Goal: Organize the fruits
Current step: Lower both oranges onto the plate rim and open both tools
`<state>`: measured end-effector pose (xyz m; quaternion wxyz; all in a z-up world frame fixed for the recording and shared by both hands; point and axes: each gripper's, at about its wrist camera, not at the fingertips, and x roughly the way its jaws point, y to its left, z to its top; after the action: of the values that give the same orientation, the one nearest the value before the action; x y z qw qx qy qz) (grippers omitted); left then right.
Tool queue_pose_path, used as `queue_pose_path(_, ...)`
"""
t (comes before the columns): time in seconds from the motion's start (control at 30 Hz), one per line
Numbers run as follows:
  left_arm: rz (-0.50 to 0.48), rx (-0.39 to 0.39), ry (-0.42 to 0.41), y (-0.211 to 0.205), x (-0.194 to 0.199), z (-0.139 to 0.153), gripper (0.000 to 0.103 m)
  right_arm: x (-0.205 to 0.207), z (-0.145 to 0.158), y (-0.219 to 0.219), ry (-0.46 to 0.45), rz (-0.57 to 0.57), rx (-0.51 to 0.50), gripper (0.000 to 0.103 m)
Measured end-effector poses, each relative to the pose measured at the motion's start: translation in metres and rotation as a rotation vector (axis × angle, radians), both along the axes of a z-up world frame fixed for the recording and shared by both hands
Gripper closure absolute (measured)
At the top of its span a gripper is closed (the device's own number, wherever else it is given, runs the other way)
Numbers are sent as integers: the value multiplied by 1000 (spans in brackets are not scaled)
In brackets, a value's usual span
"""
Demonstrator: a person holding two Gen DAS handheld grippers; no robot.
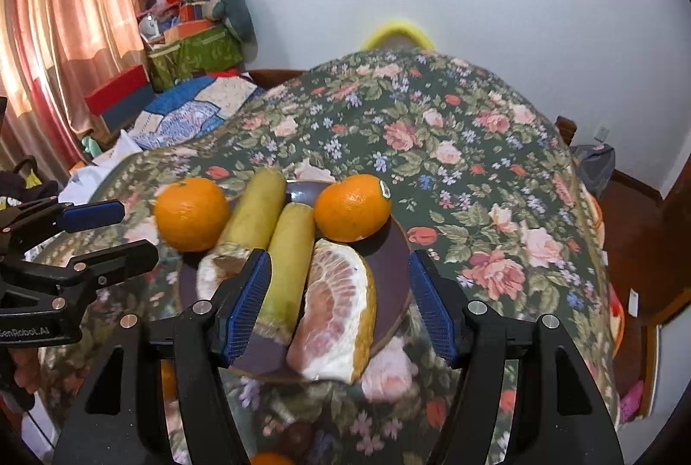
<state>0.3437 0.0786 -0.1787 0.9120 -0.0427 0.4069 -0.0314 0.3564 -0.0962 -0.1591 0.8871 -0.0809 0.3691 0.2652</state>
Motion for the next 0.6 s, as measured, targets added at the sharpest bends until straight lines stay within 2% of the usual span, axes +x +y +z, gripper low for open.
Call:
queue_pose_path(0.27,-33,-6,-25,-15,-38,27,33,-41,25,-16,-24,-12,28,37)
queue_pose_path(0.53,-51,-19,-6,-28,-68,32,33,-72,32,-26,-3,-22,33,37)
queue_pose_path(0.6,-65,-44,16,-29,-74,30,33,-79,30,-28,15,-24,33,37)
